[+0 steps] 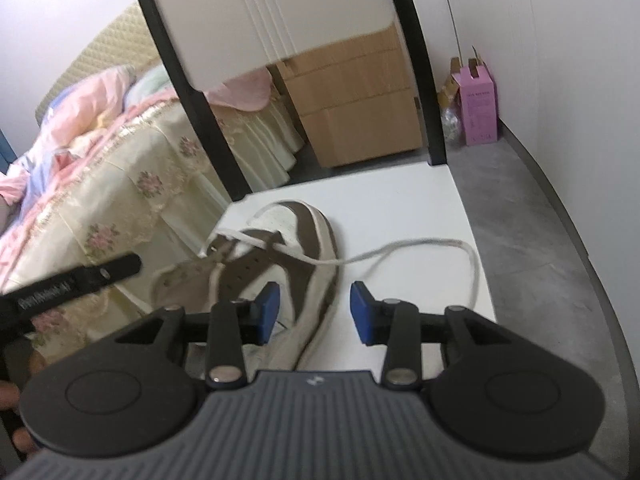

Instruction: Lace up shoes with both hands

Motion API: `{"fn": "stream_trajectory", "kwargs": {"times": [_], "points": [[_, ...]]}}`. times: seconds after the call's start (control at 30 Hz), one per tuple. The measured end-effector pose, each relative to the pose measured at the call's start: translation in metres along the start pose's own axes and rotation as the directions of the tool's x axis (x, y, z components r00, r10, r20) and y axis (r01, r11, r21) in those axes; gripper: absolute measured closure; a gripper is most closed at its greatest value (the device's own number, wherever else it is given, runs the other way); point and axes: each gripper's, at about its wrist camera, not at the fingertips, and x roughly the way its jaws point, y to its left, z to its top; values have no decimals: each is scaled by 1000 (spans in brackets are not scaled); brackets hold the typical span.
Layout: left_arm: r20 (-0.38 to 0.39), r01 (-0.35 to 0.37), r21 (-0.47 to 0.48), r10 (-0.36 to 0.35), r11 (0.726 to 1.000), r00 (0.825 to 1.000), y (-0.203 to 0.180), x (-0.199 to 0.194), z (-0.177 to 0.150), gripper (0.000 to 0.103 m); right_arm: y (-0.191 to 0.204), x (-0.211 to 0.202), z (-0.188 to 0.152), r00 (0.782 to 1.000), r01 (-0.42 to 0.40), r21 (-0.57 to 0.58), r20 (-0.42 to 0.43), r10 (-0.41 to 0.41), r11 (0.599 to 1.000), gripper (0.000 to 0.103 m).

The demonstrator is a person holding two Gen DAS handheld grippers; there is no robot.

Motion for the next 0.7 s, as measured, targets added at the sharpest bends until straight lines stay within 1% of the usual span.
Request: {"fn": "stream_trajectory", "kwargs": {"times": [0.1, 0.2, 0.3, 0.33, 0.4, 0.43, 0.47, 0.53, 0.57, 0.6, 0.63, 0.67, 0.7], "points": [[20, 5, 61, -6, 998, 1000, -9, -11, -3, 46, 4, -9, 2, 995, -90, 32, 41, 88, 995, 62], [26, 23, 162, -28, 986, 999, -24, -14, -10, 46, 13, -4, 1, 991, -128, 26, 29, 128, 991, 62], [12, 43, 233, -47, 971, 999, -36, -10, -17, 46, 24, 7, -2, 992, -124, -5, -13, 124, 992, 62], [10, 38, 248, -42, 968, 999, -39, -7, -20, 51, 26, 10, -3, 992, -121, -14, -20, 121, 993, 65], [6, 29, 253, -32, 967, 999, -39, -2, -23, 51, 29, 16, -3, 994, -109, -23, -31, 108, 994, 66], [-2, 33, 244, -33, 969, 999, -38, 1, -23, 53, 28, 19, -3, 994, -100, -23, -35, 99, 995, 66], [-12, 33, 239, -32, 970, 999, -37, 5, -24, 57, 28, 22, -3, 995, -91, -23, -39, 90, 996, 68], [-24, 25, 241, -20, 970, 1000, -38, 10, -27, 62, 27, 26, -2, 995, -89, -14, -46, 88, 996, 75], [-33, 26, 246, -18, 969, 999, -38, 12, -28, 68, 27, 27, -3, 995, -93, -16, -48, 92, 996, 78], [-44, 33, 250, -23, 968, 999, -39, 14, -30, 72, 29, 28, -3, 994, -98, -25, -49, 97, 995, 85], [-53, 41, 256, -28, 966, 998, -40, 14, -31, 82, 32, 27, -4, 994, -104, -39, -47, 102, 994, 90], [-62, 49, 263, -33, 964, 998, -41, 15, -33, 91, 34, 27, -5, 994, -101, -54, -46, 98, 993, 90], [-69, 56, 267, -39, 962, 997, -41, 15, -34, 91, 36, 26, -6, 995, -95, -65, -43, 92, 993, 91]]}}
